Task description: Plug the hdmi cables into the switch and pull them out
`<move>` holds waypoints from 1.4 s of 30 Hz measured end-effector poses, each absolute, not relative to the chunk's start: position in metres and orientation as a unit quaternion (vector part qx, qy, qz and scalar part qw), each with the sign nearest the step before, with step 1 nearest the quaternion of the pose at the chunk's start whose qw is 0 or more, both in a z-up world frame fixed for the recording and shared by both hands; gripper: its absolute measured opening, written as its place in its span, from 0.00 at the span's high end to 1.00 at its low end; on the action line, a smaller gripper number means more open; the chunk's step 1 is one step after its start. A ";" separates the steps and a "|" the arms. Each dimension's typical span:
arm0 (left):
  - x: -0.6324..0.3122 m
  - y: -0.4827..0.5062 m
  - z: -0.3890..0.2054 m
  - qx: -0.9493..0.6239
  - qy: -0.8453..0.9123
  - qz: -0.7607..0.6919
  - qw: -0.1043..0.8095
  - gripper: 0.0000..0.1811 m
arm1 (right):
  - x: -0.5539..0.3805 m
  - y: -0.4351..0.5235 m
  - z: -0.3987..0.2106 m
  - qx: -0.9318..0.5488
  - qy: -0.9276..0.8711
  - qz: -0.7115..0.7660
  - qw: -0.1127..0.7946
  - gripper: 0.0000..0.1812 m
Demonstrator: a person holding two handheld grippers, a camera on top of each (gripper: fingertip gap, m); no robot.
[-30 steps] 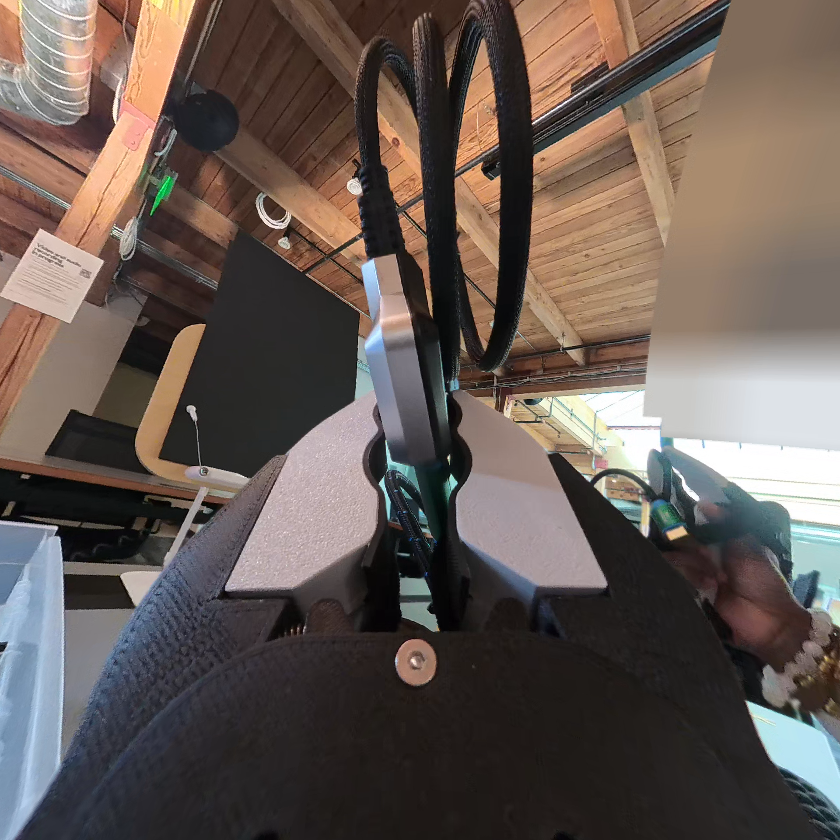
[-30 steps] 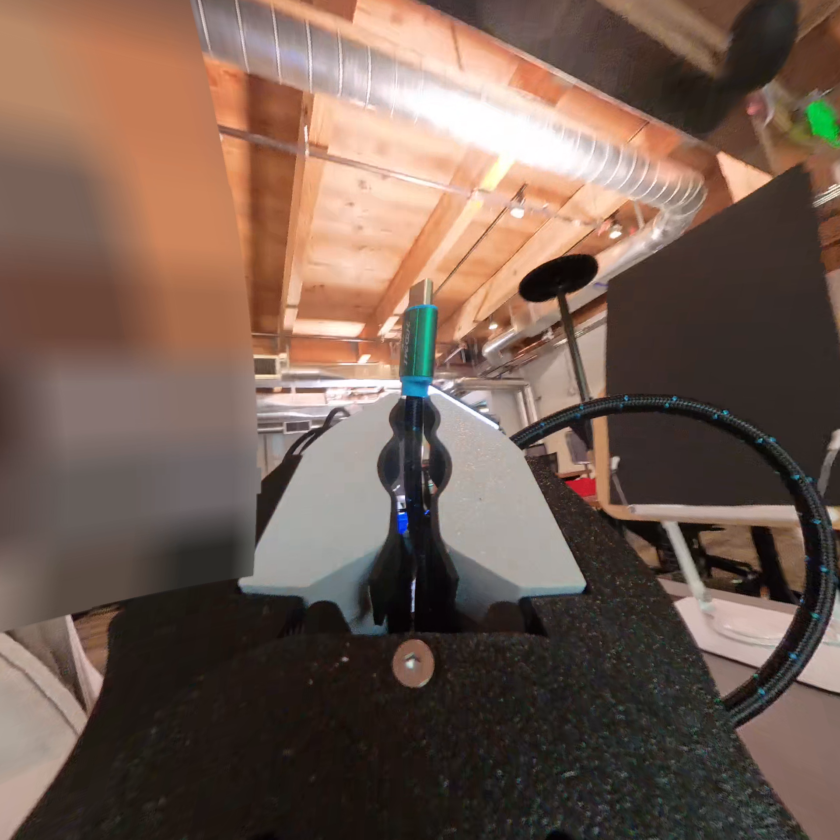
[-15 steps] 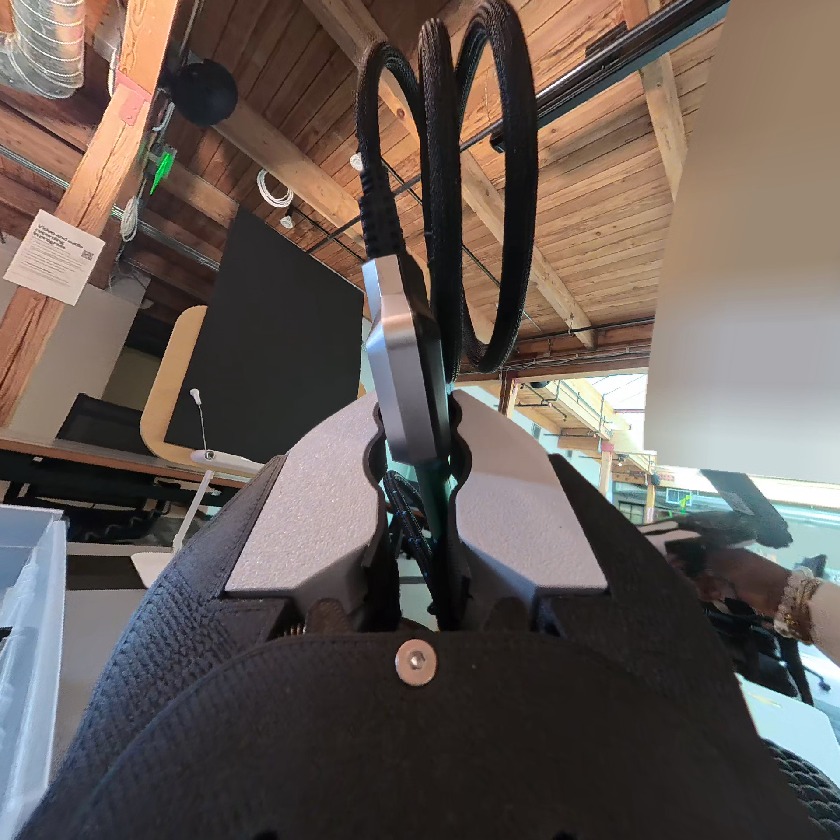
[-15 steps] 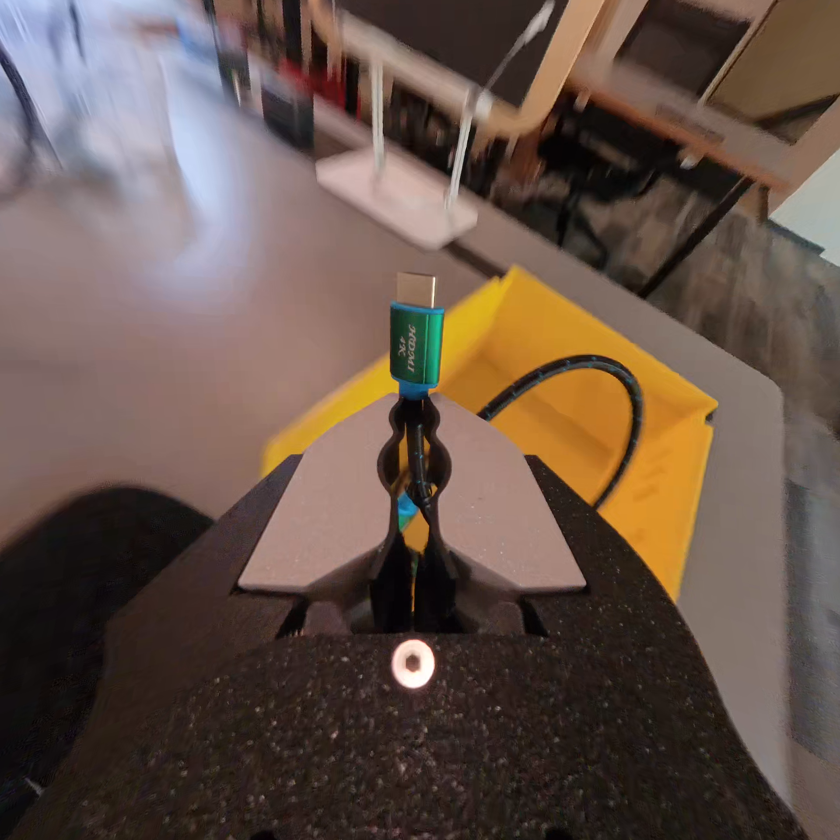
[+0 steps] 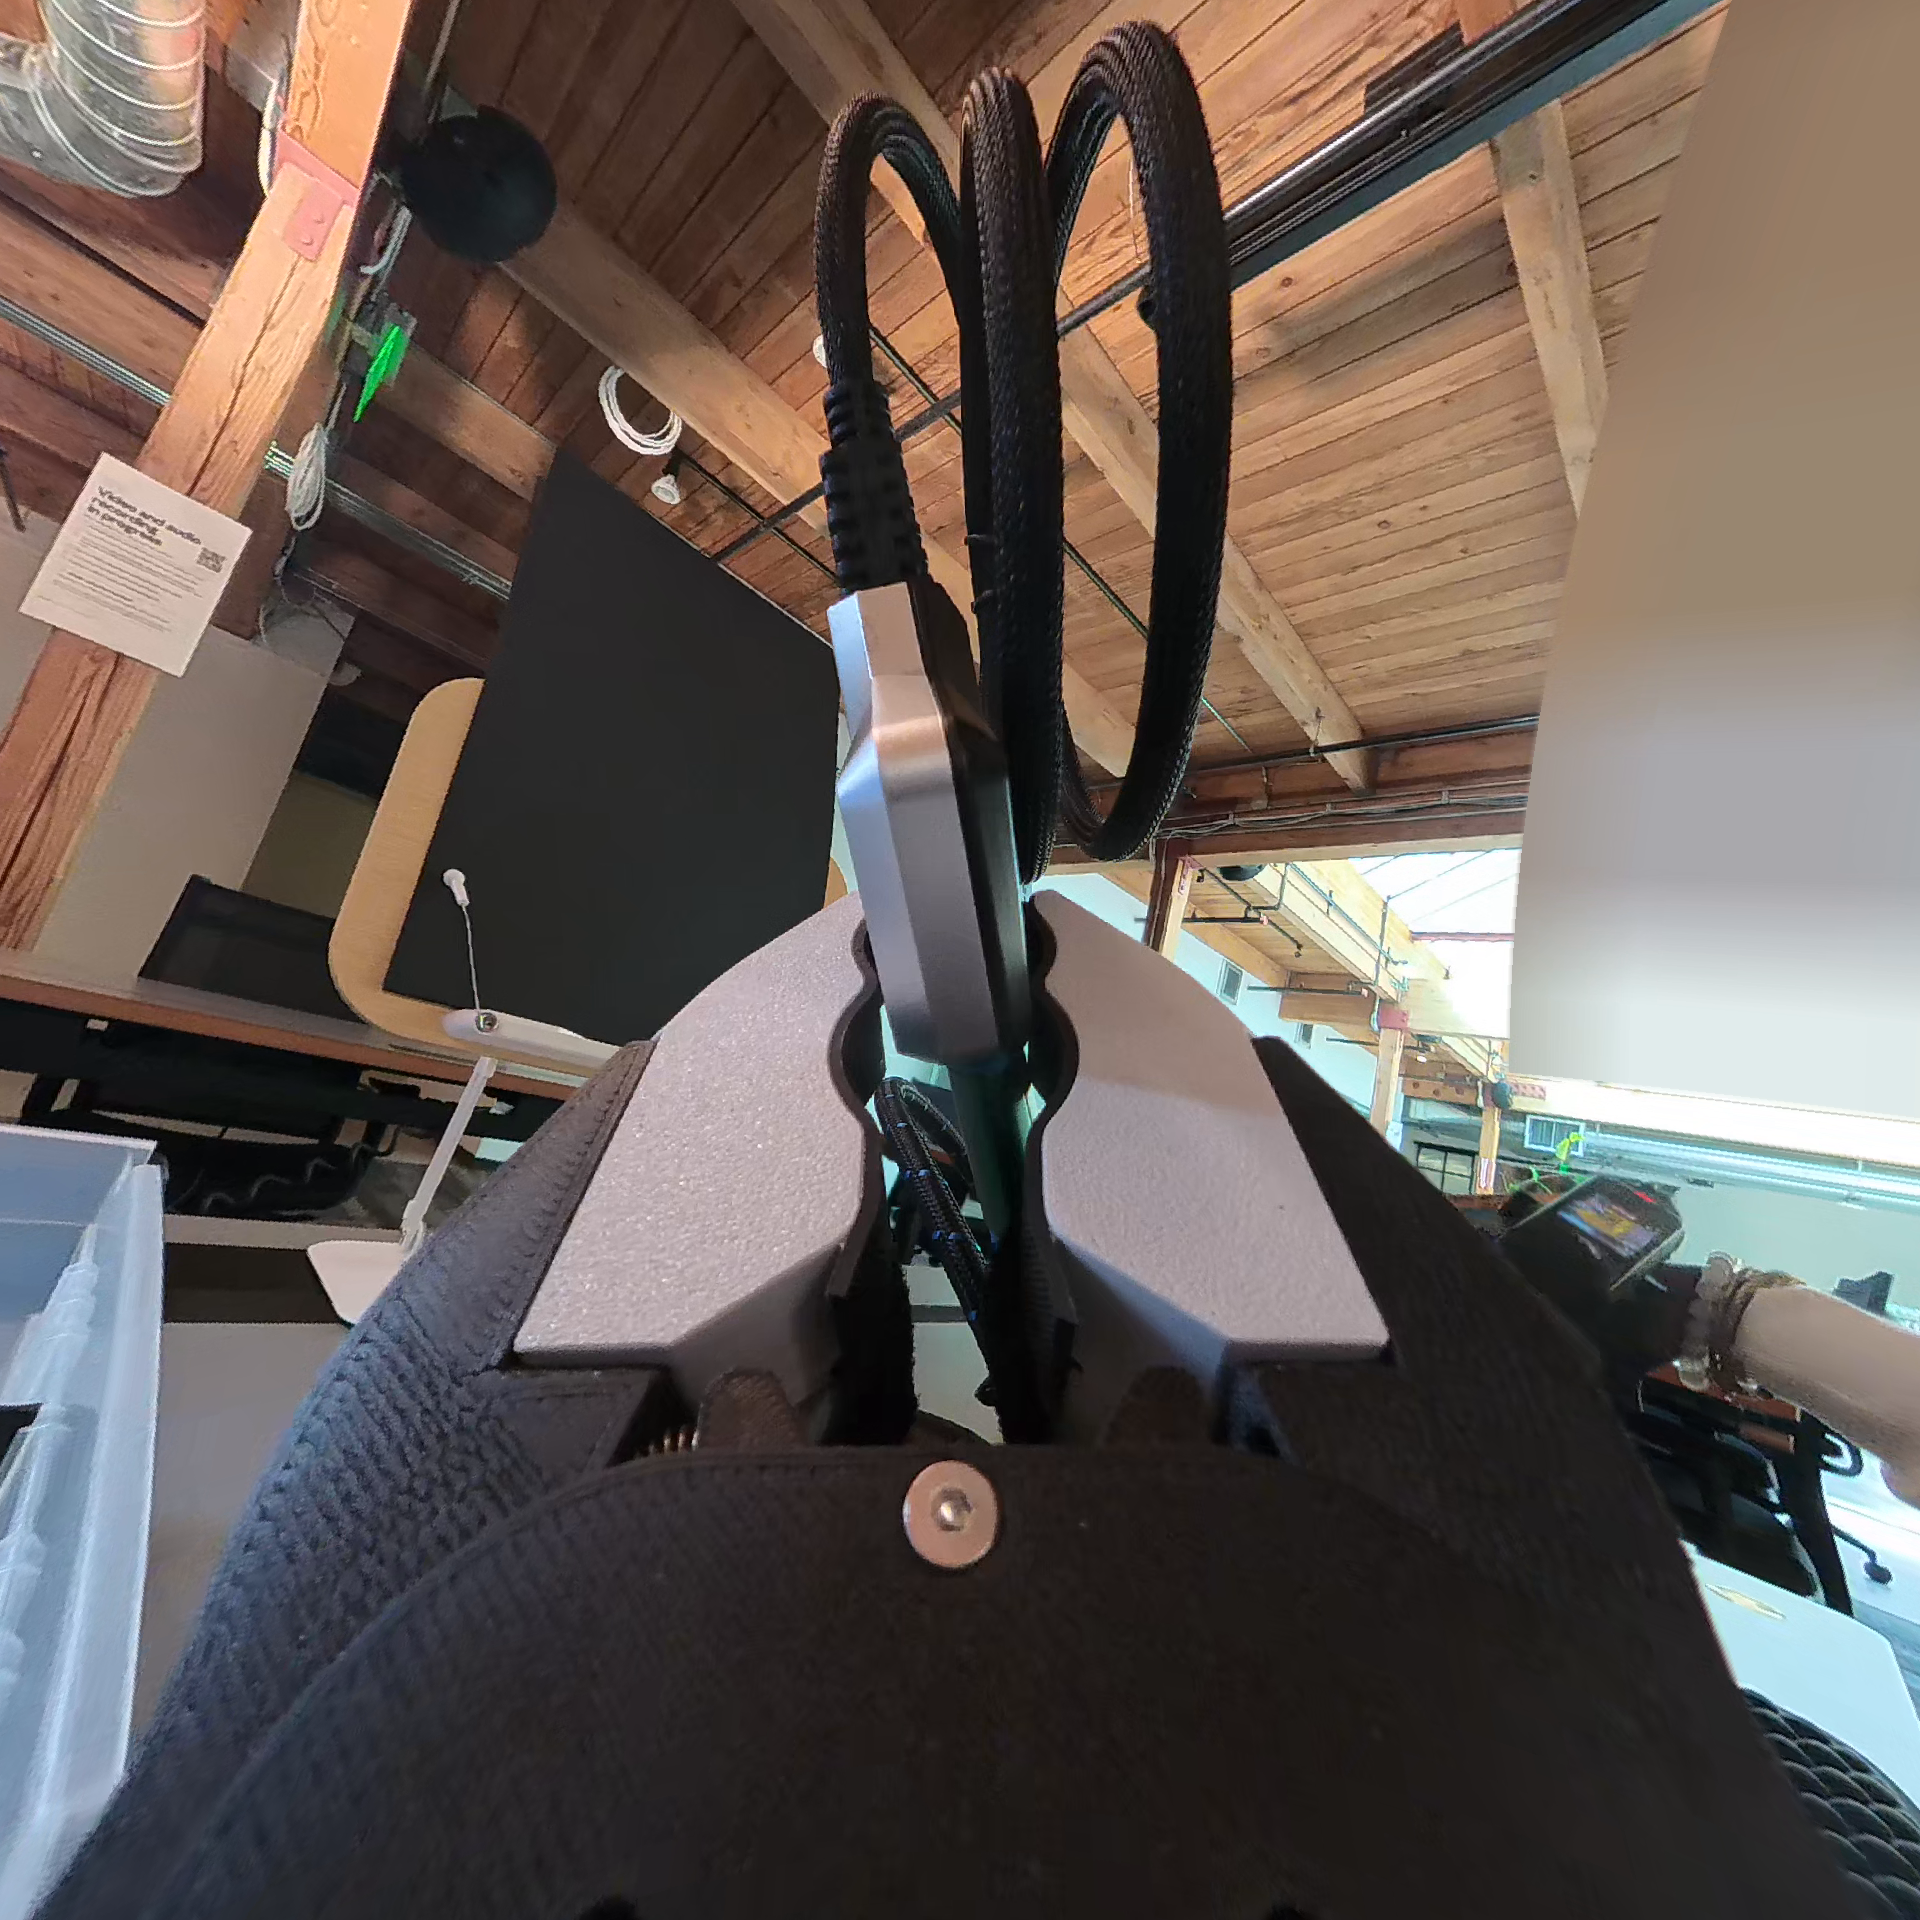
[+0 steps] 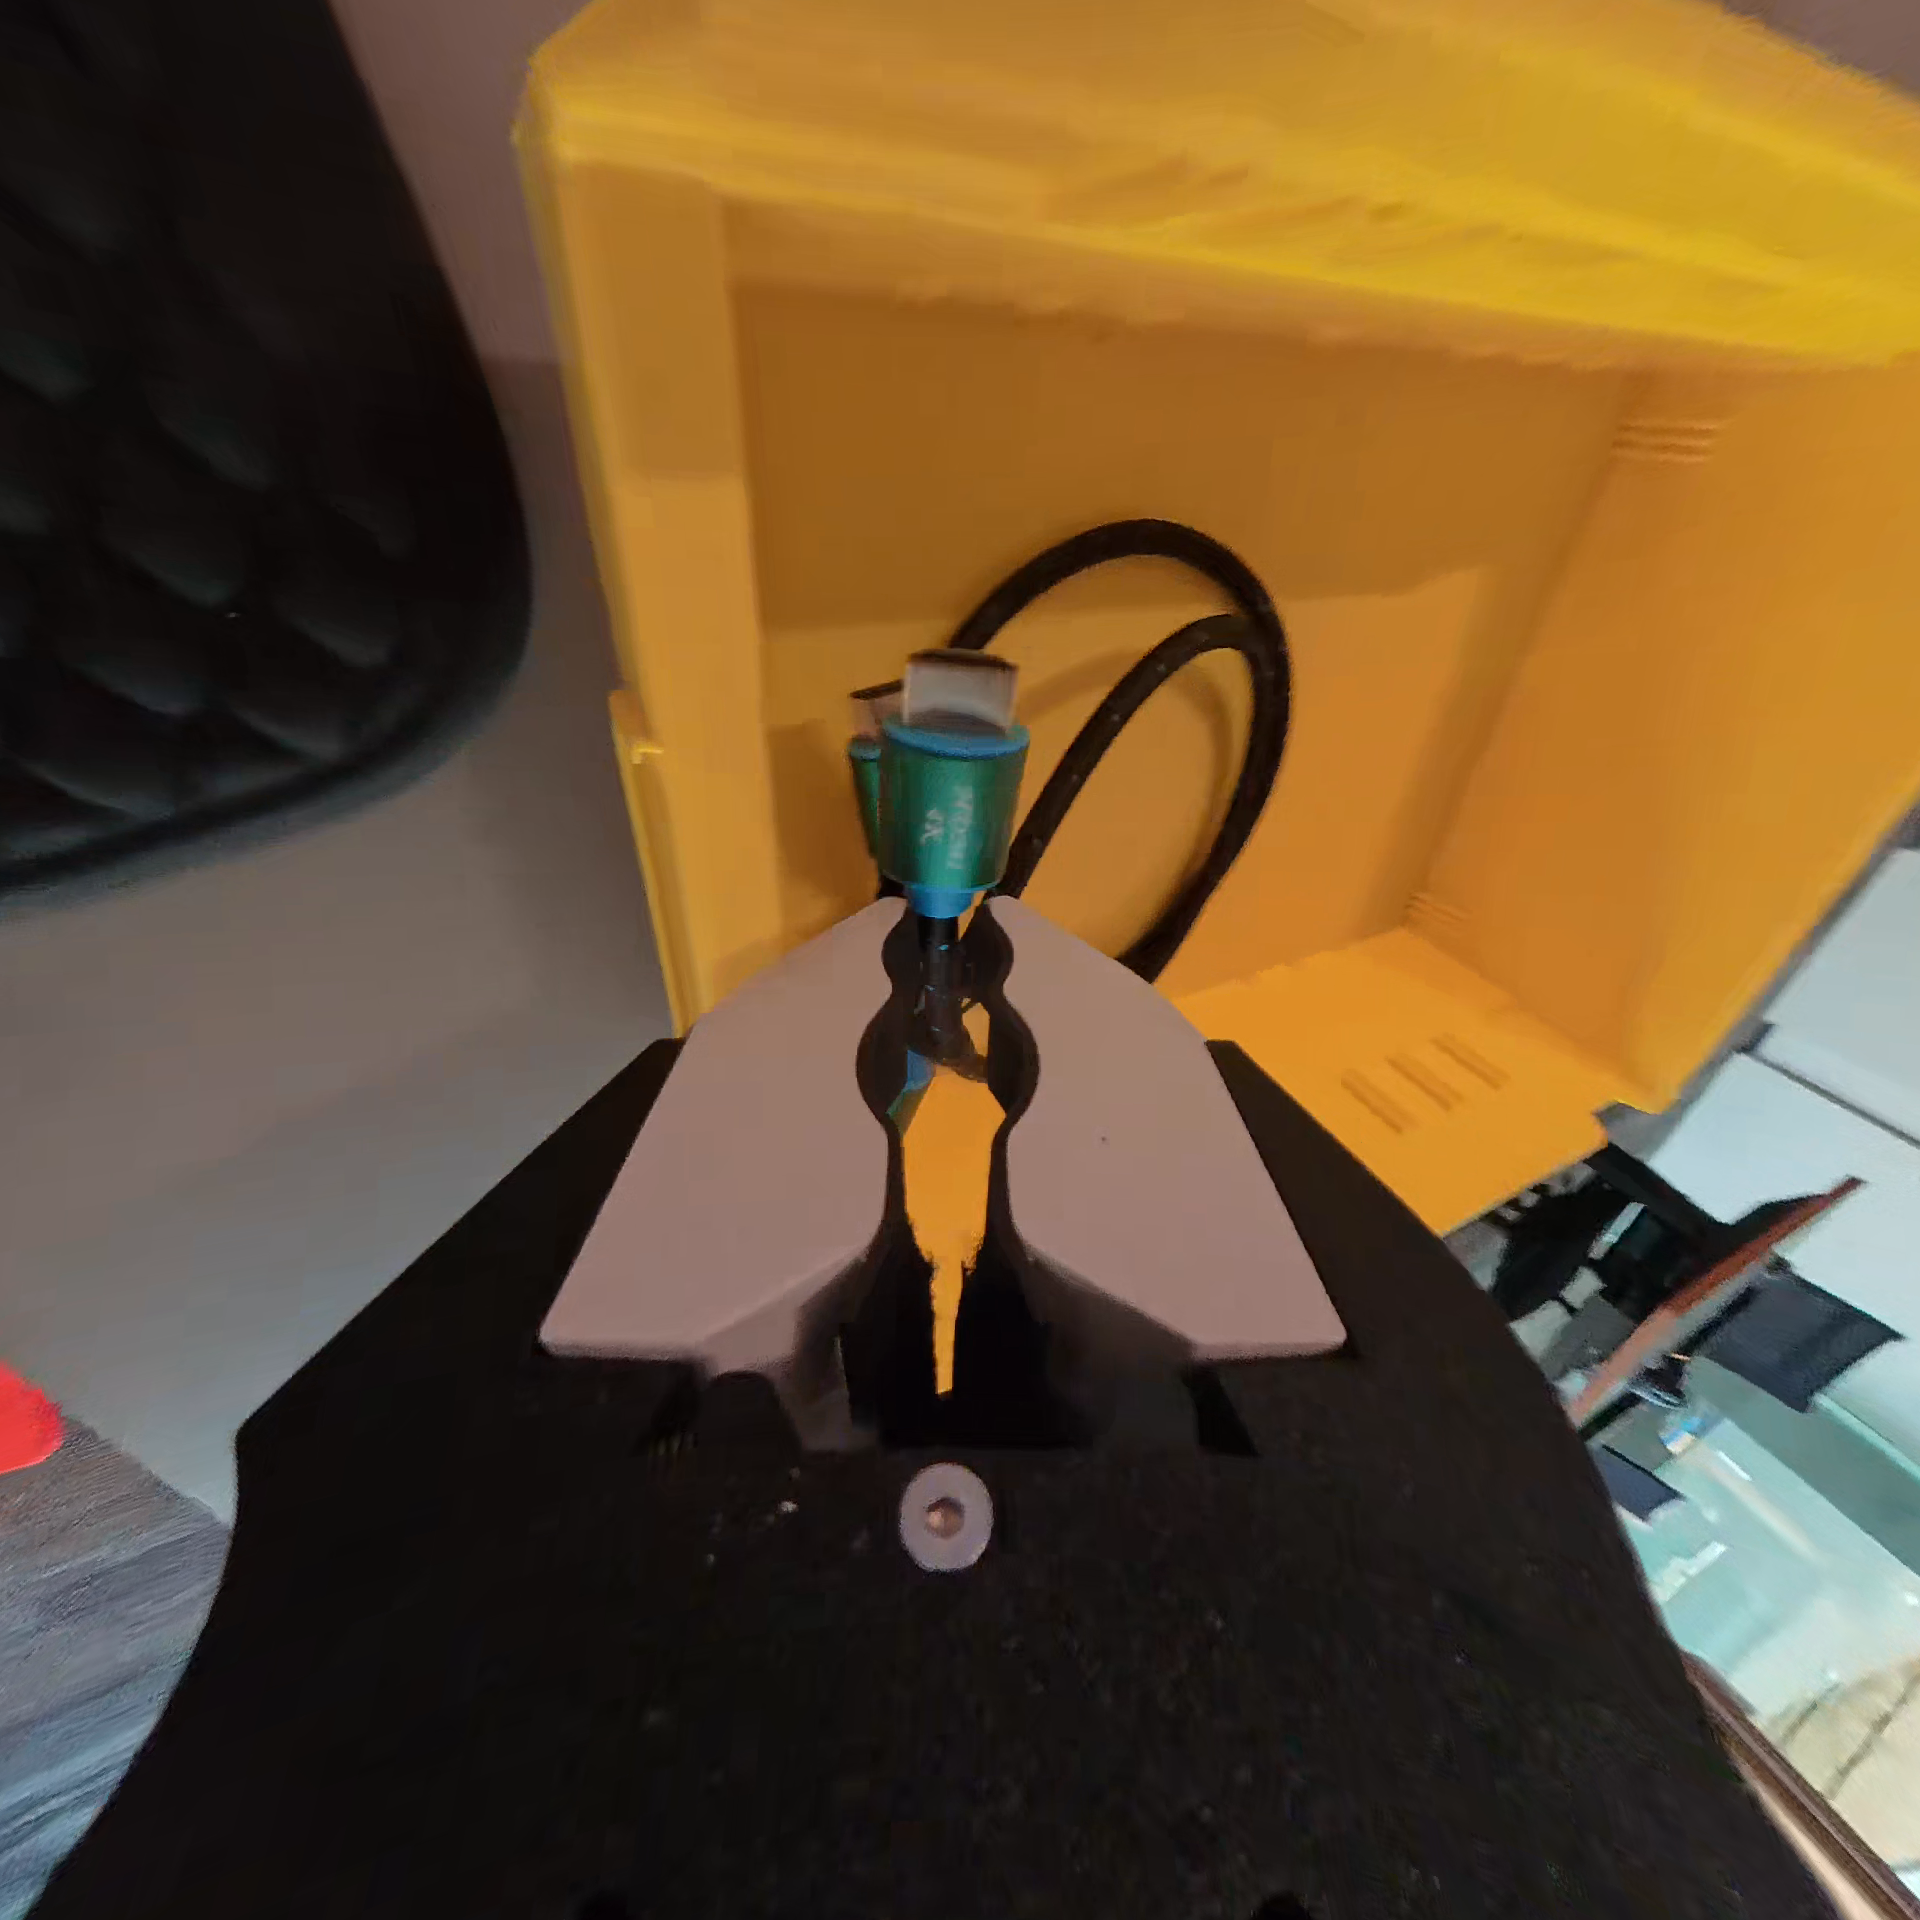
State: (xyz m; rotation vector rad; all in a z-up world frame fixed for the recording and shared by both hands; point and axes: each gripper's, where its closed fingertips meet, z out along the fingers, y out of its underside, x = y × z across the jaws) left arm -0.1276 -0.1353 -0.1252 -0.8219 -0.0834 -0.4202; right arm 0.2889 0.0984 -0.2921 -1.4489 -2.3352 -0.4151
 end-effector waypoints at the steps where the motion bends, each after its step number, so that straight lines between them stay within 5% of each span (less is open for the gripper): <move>1: -0.128 -0.135 -0.125 -0.395 -0.040 -0.204 0.895 0.87 | 0.292 0.097 -0.296 -0.526 -0.822 -0.138 0.170 0.92; 7: -0.127 -0.135 -0.125 -0.396 -0.041 -0.208 0.894 0.87 | 0.285 0.092 -0.274 -0.609 -0.762 -0.008 0.220 0.80; 15: -0.139 -0.130 -0.130 -0.398 -0.085 -0.219 0.887 0.88 | 0.178 0.031 -0.186 -0.562 -0.651 0.166 0.482 0.64; 19: -0.145 -0.131 -0.131 -0.389 -0.102 -0.220 0.889 0.88 | 0.079 -0.066 -0.158 -0.435 -0.624 0.341 0.553 0.75; 22: -0.143 -0.132 -0.130 -0.385 -0.098 -0.224 0.890 0.87 | 0.004 -0.123 -0.161 -0.394 -0.613 0.440 0.525 0.77; 28: -0.127 -0.128 -0.128 -0.396 -0.059 -0.228 0.887 0.87 | -0.093 -0.153 -0.178 -0.390 -0.618 0.400 0.553 0.81; 42: -0.088 -0.124 -0.128 -0.415 0.037 -0.315 0.853 0.87 | -0.089 -0.150 -0.184 -0.386 -0.649 0.451 0.476 0.88</move>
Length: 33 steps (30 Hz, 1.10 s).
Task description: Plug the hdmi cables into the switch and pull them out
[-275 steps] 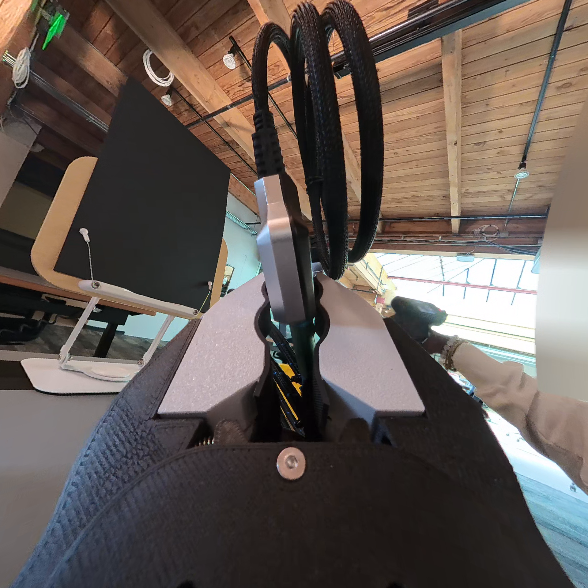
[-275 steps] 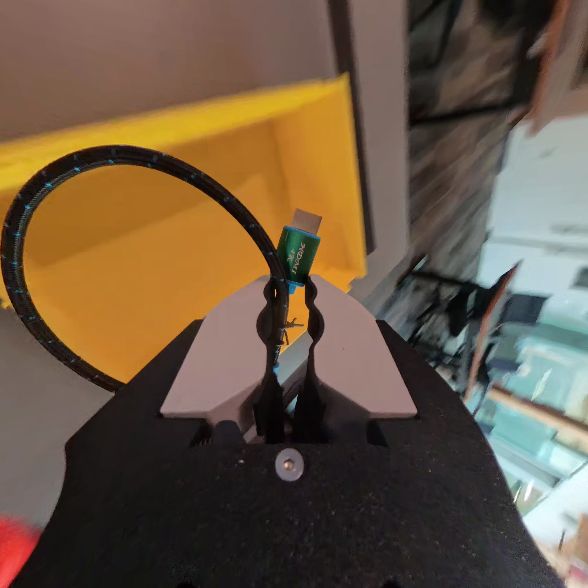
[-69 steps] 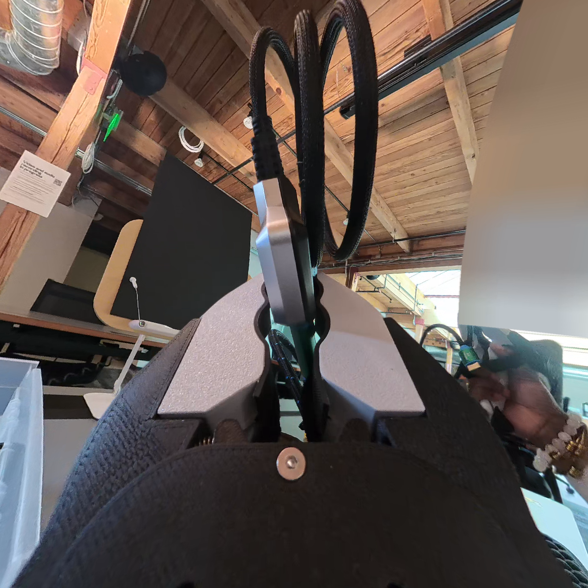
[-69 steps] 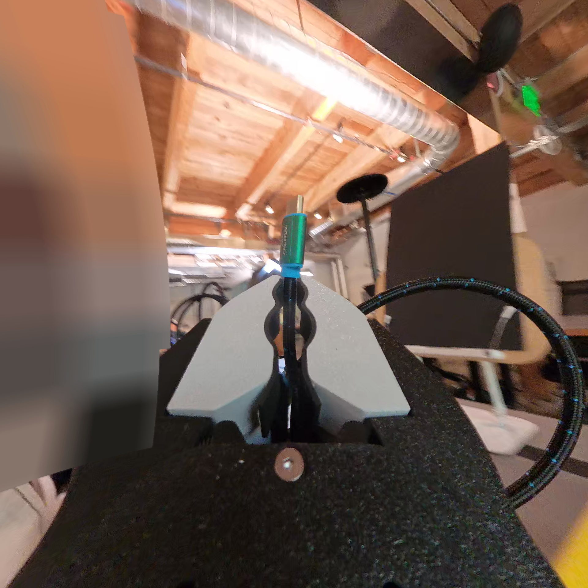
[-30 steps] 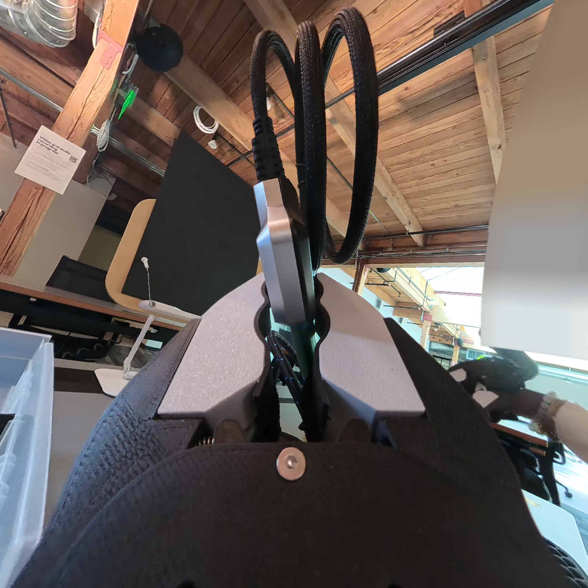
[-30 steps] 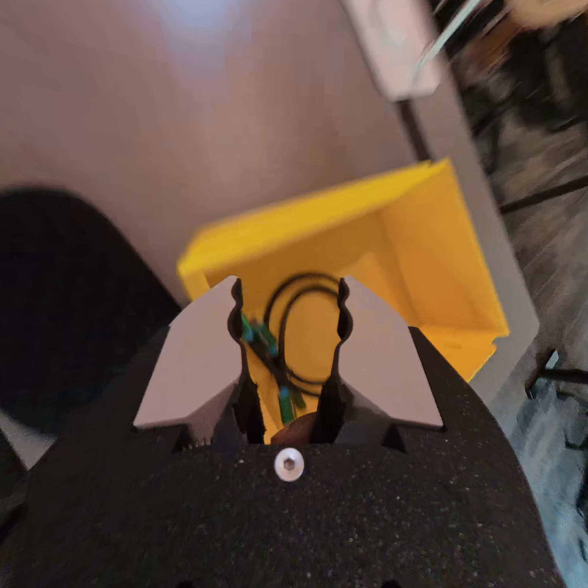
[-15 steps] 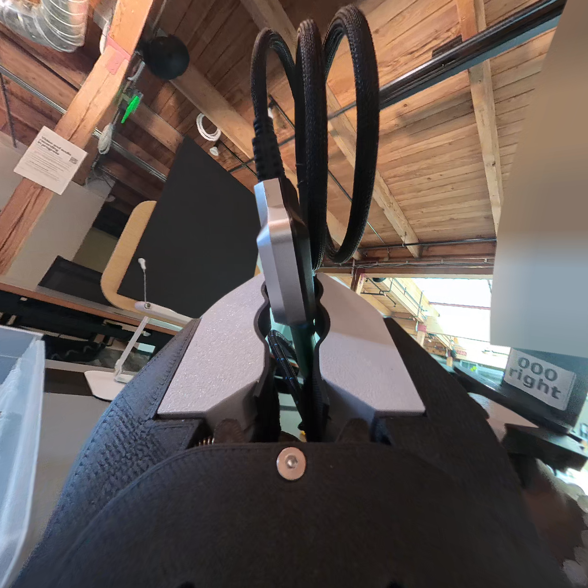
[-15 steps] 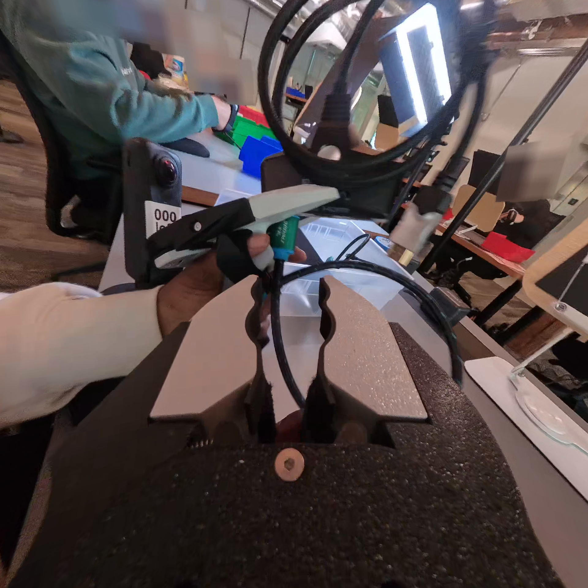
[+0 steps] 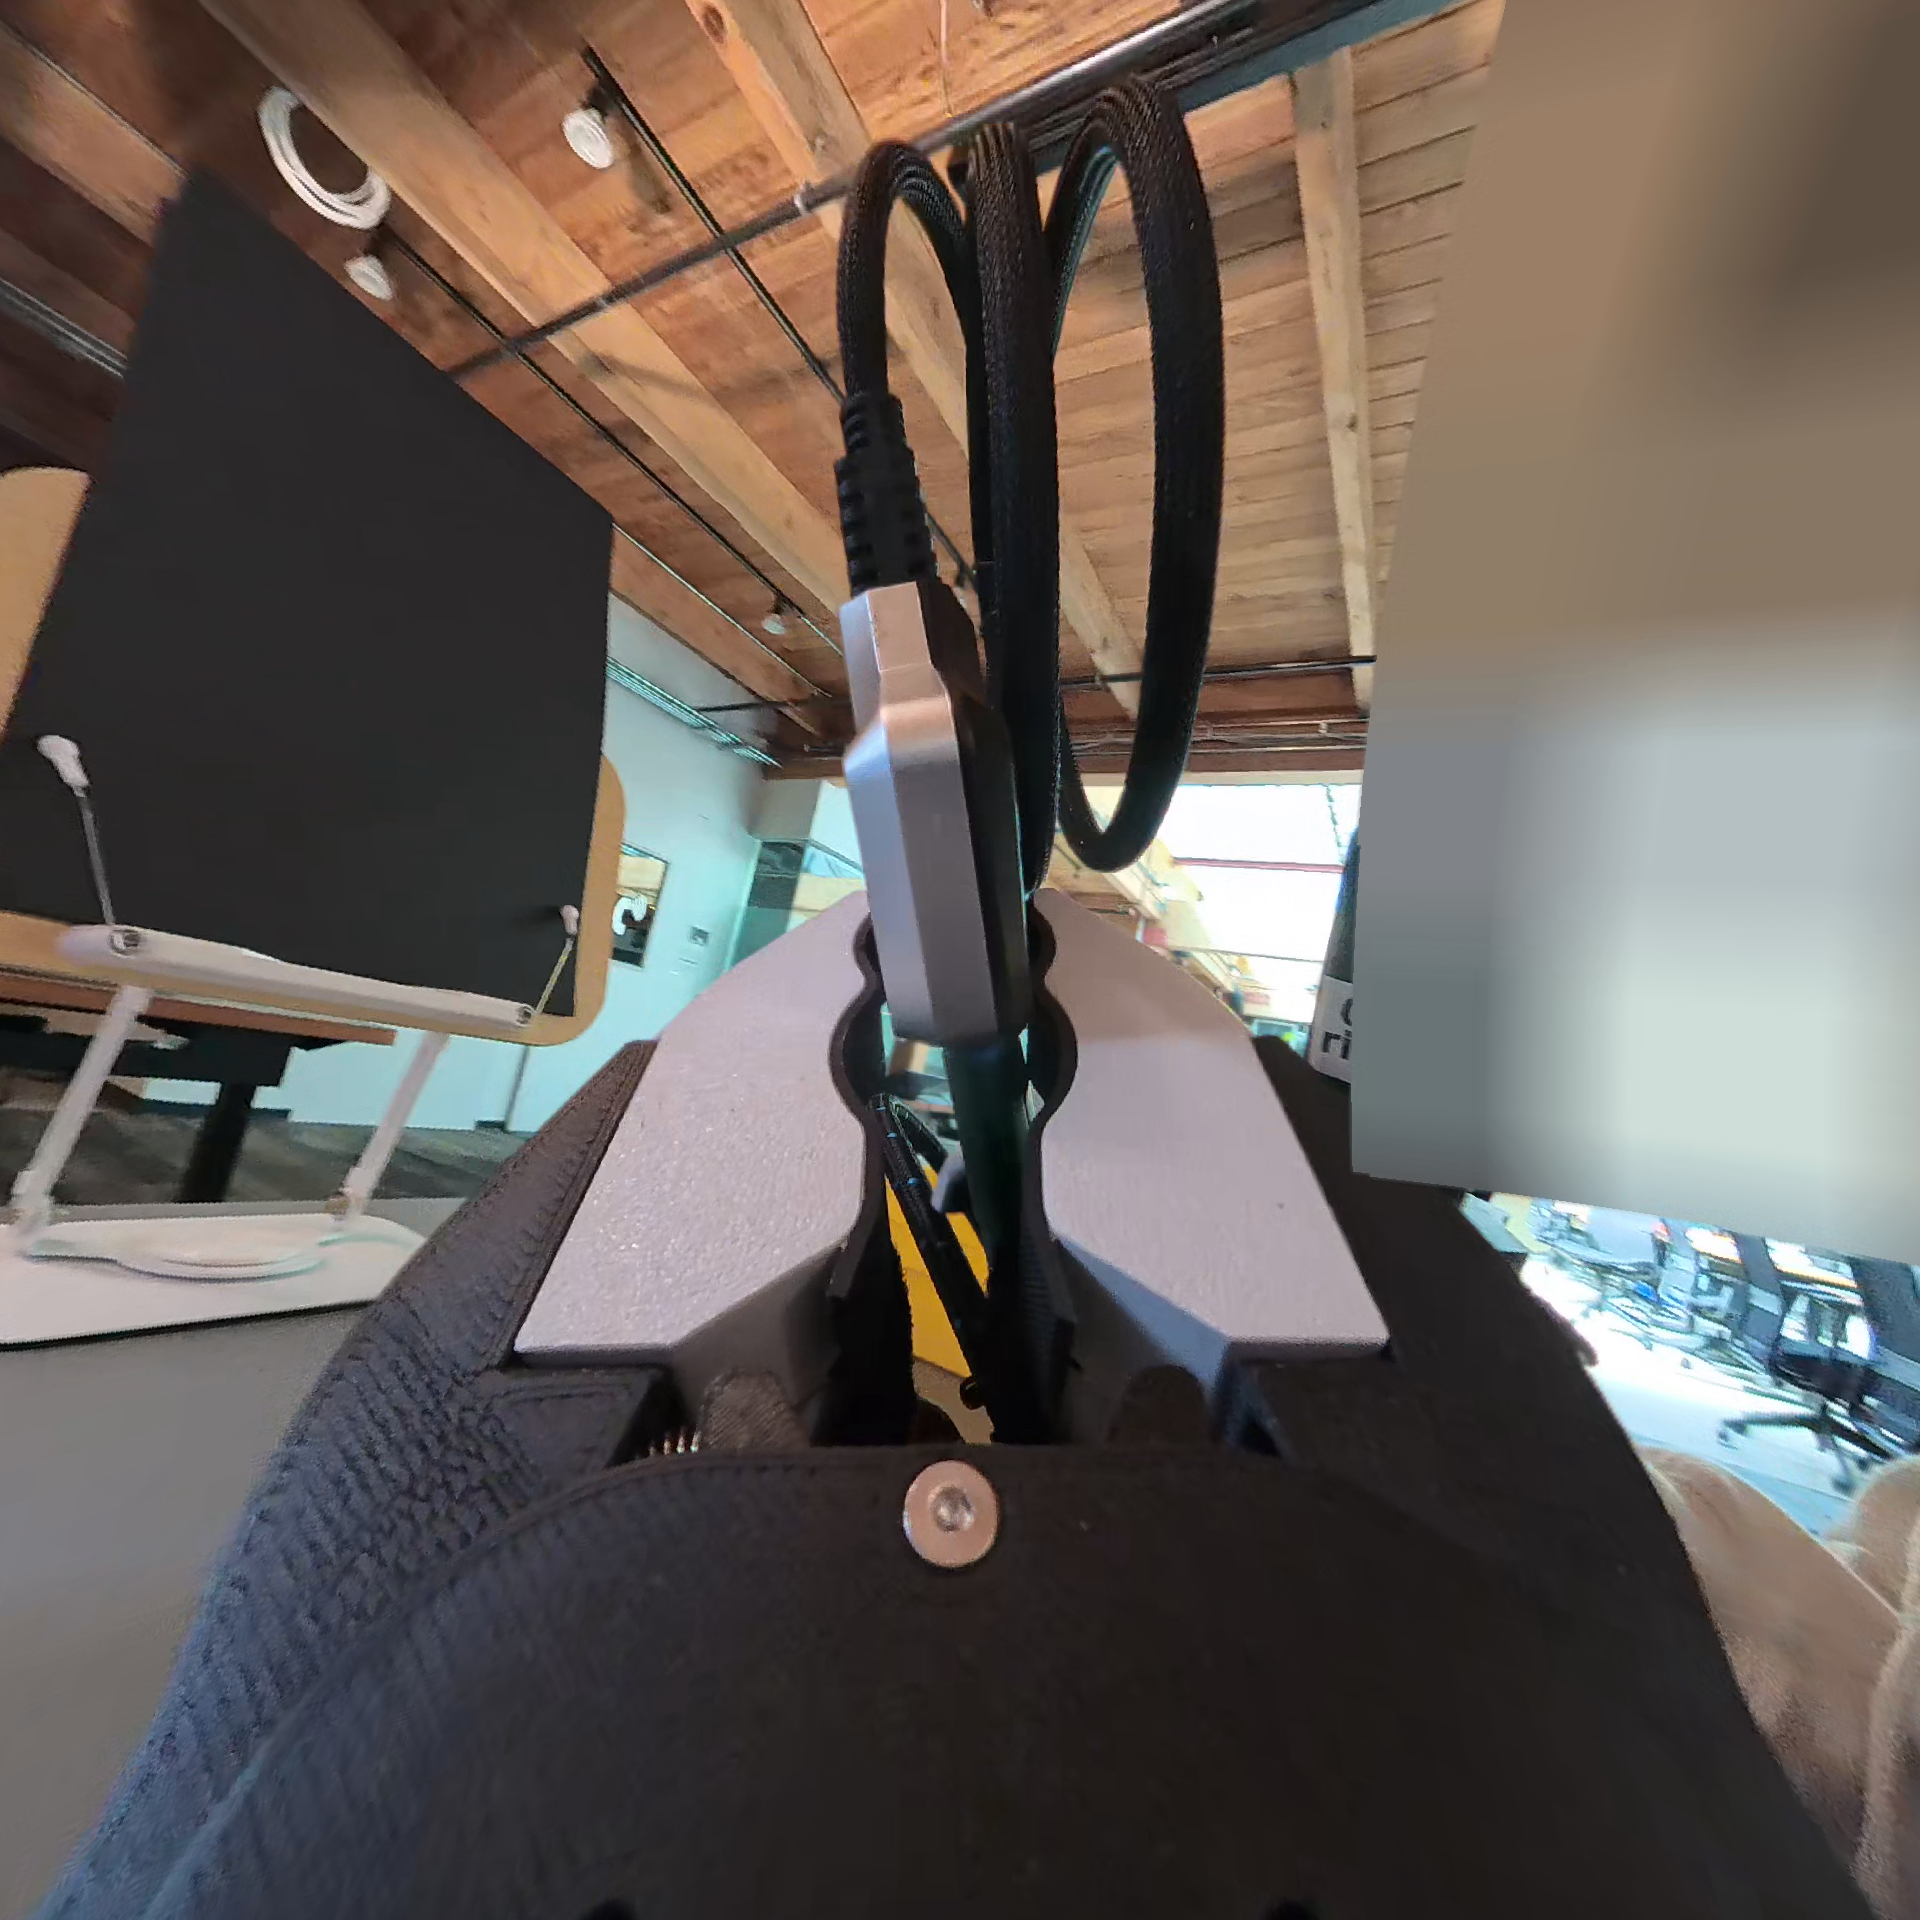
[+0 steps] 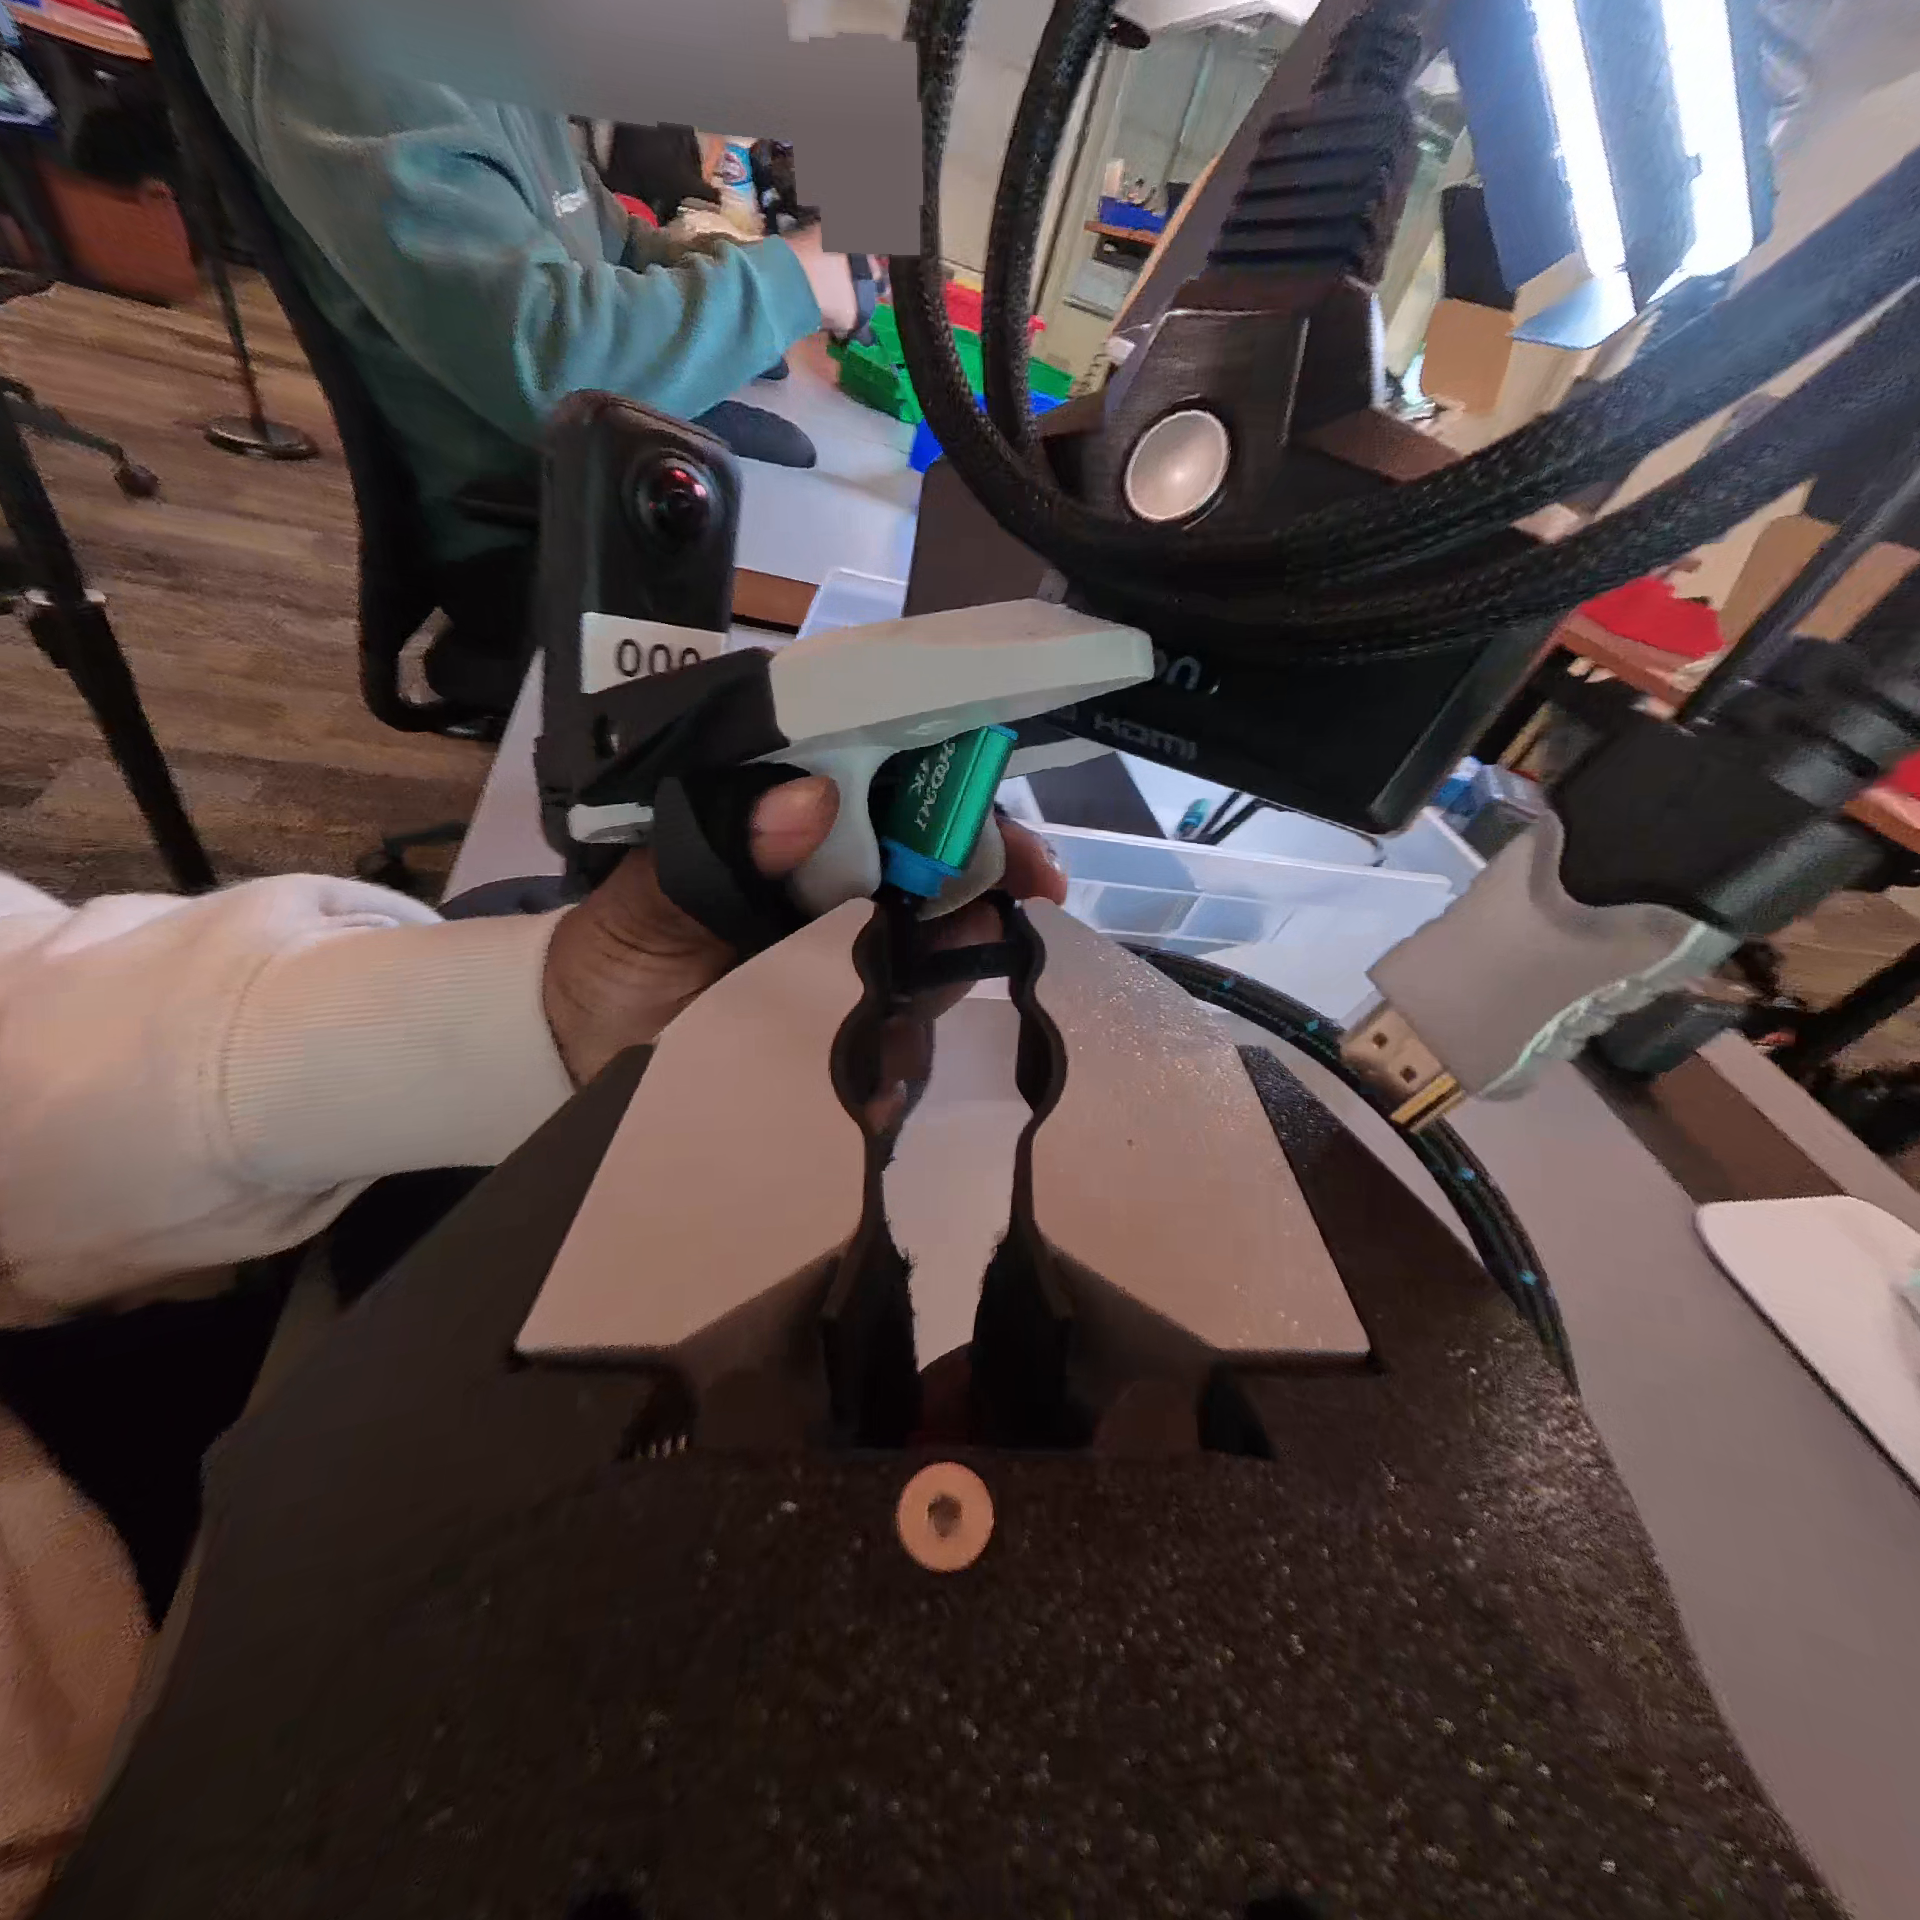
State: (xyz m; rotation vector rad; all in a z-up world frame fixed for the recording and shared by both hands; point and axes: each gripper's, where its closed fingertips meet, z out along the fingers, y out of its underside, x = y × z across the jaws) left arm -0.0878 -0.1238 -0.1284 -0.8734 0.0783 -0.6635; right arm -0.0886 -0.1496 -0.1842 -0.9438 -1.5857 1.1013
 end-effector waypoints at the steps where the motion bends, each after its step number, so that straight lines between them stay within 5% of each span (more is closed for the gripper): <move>1: -0.085 -0.125 -0.128 -0.413 0.044 -0.326 0.849 0.87 | -0.087 -0.153 -0.185 -0.383 -0.653 0.465 0.459 0.90; 6: -0.066 -0.125 -0.131 -0.420 0.090 -0.358 0.829 0.87 | -0.076 -0.168 -0.191 -0.395 -0.637 0.602 0.276 0.88; 20: -0.078 -0.125 -0.127 -0.409 0.062 -0.327 0.850 0.78 | -0.065 -0.145 -0.199 -0.373 -0.640 0.544 0.394 0.96; 26: -0.050 -0.108 -0.147 -0.501 0.110 -0.363 0.778 0.67 | -0.042 -0.128 -0.227 -0.413 -0.726 0.442 0.328 0.97; 33: -0.059 -0.097 -0.156 -0.561 0.045 -0.352 0.748 0.66 | -0.019 -0.089 -0.233 -0.433 -0.797 0.253 0.338 0.97</move>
